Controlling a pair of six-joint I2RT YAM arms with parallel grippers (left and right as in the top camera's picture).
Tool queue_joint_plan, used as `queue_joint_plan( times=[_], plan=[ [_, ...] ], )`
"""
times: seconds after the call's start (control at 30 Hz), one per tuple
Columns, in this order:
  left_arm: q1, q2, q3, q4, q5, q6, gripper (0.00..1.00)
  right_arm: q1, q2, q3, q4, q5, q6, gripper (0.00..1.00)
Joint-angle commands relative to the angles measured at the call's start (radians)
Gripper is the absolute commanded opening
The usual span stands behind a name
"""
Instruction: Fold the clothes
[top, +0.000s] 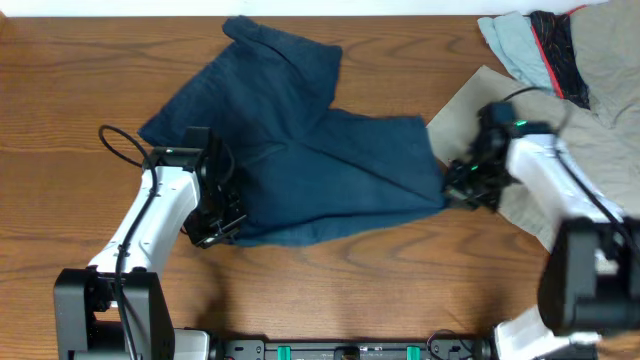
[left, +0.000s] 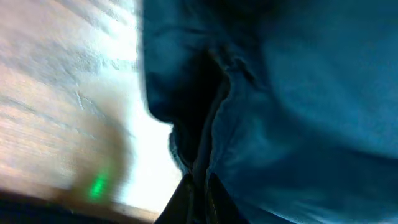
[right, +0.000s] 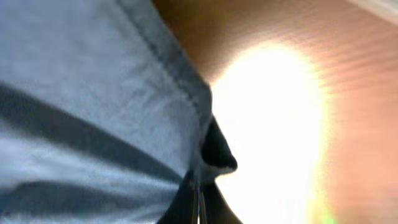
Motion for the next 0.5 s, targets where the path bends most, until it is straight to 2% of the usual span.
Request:
queue_joint_plan(
  times=[0.0, 0.23, 0.47],
  plan=[
    [0.004, -0.014, 0.011, -0.054, 0.018, 0.021, 0.06, -0.055, -0.132, 0.075, -0.109, 0.160, -0.026, 0.01],
    [0.004, -0.014, 0.011, -0.158, 0.023, 0.022, 0.06, -0.076, -0.281, 0.077, -0.361, 0.218, -0.047, 0.01],
    [0.004, -0.039, 0.011, -0.297, 0.022, 0.082, 0.06, -0.075, -0.392, 0.077, -0.570, 0.224, -0.093, 0.01]
  ],
)
